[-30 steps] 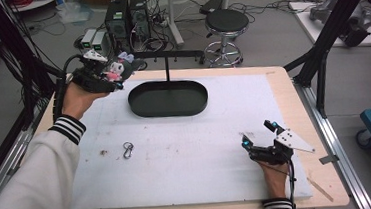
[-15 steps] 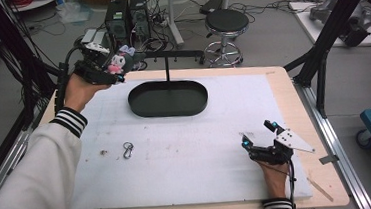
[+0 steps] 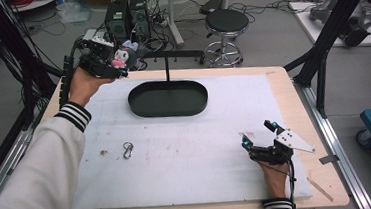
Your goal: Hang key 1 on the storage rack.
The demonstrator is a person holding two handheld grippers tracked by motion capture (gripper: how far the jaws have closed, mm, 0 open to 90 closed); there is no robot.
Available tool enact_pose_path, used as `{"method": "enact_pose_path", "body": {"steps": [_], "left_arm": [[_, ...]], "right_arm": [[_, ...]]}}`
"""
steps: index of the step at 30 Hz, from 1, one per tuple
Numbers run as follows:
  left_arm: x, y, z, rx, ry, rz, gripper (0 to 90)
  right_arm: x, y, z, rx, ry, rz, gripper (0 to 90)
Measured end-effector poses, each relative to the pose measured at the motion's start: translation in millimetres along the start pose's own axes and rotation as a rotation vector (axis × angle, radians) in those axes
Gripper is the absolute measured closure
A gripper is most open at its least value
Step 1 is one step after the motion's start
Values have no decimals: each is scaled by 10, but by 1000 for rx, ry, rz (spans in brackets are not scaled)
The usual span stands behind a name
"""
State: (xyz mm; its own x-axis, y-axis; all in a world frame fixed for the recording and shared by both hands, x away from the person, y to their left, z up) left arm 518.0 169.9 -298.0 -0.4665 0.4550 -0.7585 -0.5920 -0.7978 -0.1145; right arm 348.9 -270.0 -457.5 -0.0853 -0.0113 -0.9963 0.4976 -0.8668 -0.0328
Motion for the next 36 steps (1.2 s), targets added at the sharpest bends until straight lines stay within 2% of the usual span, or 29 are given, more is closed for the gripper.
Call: {"method": "enact_pose_path", "body": {"steps": [11, 23, 36], "left_arm": [[-69, -49, -78, -18, 11, 18, 506], [3, -152, -82, -33, -5, 35, 506], [180, -223, -115, -38, -31, 55, 506]], "right_arm": [[2, -8, 1, -1, -2, -7, 7], [4, -13, 2, 0, -5, -9, 7], [4, -13, 2, 1, -5, -6, 7]]}}
Point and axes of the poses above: each handheld gripper's, and its own axes: z roughly backward along the jaws, x roughly out of its underside, y roughly to its right, the point moved 7 cm from there along -z, roughly forward along the jaws, and after that the axes turned 1 degree about y, right-handed, at the moved point
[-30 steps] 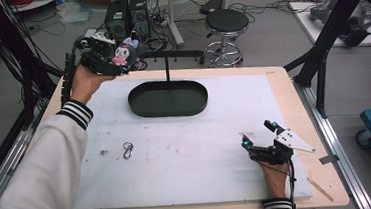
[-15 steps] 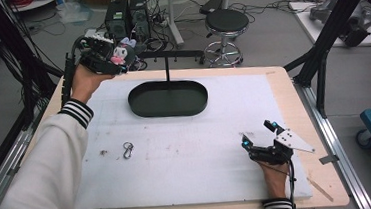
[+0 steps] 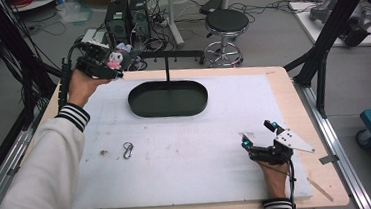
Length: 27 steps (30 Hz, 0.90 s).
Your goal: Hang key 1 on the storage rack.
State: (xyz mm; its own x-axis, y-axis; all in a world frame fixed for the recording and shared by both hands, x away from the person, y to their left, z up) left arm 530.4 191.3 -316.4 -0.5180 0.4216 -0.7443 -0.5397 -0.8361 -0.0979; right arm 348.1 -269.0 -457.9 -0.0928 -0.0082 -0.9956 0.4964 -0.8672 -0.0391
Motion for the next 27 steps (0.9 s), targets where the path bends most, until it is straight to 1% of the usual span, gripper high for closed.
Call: {"method": "enact_pose_path", "body": {"steps": [6, 17, 19, 22, 24, 27], "left_arm": [[24, 3, 7, 4, 1, -3, 506], [257, -46, -63, 15, -22, 25, 506], [305, -50, -85, 19, -33, 23, 506], [374, -54, -126, 24, -37, 30, 506], [409, -51, -153, 30, -46, 22, 505], [448, -24, -200, 43, -52, 20, 505]], "right_arm": [[0, 1, -1, 0, 1, 2, 7], [0, 1, -1, 1, 0, 3, 7], [-1, 0, -1, 0, 1, 1, 7], [-2, 1, -3, 0, 2, 7, 7], [-2, 0, -3, 0, 3, 6, 7], [-1, 2, -3, 1, 1, 9, 7]]}}
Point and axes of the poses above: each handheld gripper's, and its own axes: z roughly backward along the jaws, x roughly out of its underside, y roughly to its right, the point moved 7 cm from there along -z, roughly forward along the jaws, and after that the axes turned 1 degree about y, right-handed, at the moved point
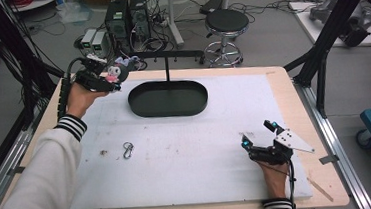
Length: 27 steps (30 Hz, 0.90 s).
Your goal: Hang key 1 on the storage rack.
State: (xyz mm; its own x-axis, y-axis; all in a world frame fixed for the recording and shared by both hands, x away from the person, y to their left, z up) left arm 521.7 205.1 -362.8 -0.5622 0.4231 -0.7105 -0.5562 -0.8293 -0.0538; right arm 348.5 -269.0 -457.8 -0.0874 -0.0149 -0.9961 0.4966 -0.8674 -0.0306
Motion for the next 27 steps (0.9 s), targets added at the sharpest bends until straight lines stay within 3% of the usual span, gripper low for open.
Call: {"method": "enact_pose_path", "body": {"steps": [5, 15, 16, 17, 19, 21, 23, 27], "left_arm": [[29, 47, -105, 7, -5, -7, 504], [28, 47, -114, 13, 7, -19, 475], [23, 48, -108, 12, 25, -29, 460], [6, 57, -103, 44, 72, -40, 424], [-23, 53, -85, 70, 151, -53, 249], [-30, 44, -50, 94, 166, -22, 210], [-37, 40, -18, 109, 177, -14, 155], [-60, 95, 109, 128, 225, -5, 140]], "right_arm": [[0, -1, 0, -1, 0, 3, 7], [0, 1, 0, 0, 0, 0, 7], [-2, -2, 0, -1, 2, 0, 7], [0, -1, 0, 0, 0, 1, 7], [-2, -1, 0, -1, 2, -2, 7], [1, -2, 2, 0, 0, -7, 7], [1, -1, 3, 0, -1, -7, 7], [-3, 14, 1, 2, 5, -7, 7]]}}
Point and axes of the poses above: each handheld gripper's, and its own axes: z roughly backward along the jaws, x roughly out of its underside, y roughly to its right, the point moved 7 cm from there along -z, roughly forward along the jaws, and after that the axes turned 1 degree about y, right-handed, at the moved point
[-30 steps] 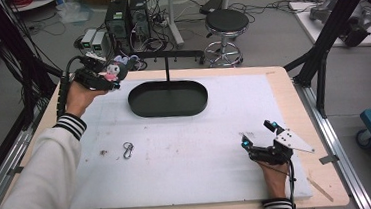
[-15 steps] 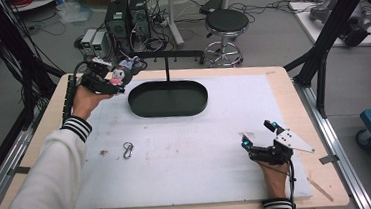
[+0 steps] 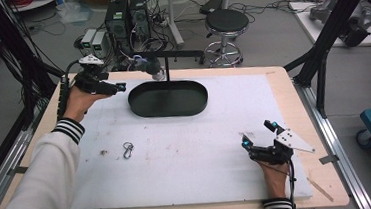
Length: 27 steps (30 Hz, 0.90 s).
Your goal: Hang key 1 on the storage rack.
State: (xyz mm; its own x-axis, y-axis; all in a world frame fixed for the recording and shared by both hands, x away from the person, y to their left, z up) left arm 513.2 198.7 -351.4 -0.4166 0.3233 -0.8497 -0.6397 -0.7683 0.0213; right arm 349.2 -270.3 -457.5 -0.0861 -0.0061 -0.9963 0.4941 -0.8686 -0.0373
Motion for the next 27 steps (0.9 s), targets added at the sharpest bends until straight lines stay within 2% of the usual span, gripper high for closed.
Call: {"method": "enact_pose_path", "body": {"steps": [2, 6, 8, 11, 14, 17, 21, 24, 27], "left_arm": [[-20, 26, 43, -16, 34, 2, 128], [-34, 109, 151, 15, 81, -21, 87], [-45, 141, 230, 30, 145, -39, 72], [-27, 191, 335, 50, 210, -58, 72], [35, 250, 431, 66, 234, -75, 71], [95, 275, 536, 55, 266, -83, 71], [181, 286, 669, 80, 299, -68, 68], [281, 280, 790, 59, 314, -69, 68], [375, 299, 900, 64, 342, -59, 68]], "right_arm": [[0, 2, 2, -1, 0, -4, 7], [0, 0, 2, -2, 0, 0, 7], [0, -1, 2, -3, 0, -3, 7], [1, -4, 3, -2, -3, -3, 7], [2, -7, 4, -2, -4, 1, 7], [3, -12, 3, -2, -5, -1, 7], [2, -5, 3, -2, -3, 1, 7], [2, -3, 2, -2, -3, 0, 7], [2, -1, 4, -3, -2, -7, 7]]}}
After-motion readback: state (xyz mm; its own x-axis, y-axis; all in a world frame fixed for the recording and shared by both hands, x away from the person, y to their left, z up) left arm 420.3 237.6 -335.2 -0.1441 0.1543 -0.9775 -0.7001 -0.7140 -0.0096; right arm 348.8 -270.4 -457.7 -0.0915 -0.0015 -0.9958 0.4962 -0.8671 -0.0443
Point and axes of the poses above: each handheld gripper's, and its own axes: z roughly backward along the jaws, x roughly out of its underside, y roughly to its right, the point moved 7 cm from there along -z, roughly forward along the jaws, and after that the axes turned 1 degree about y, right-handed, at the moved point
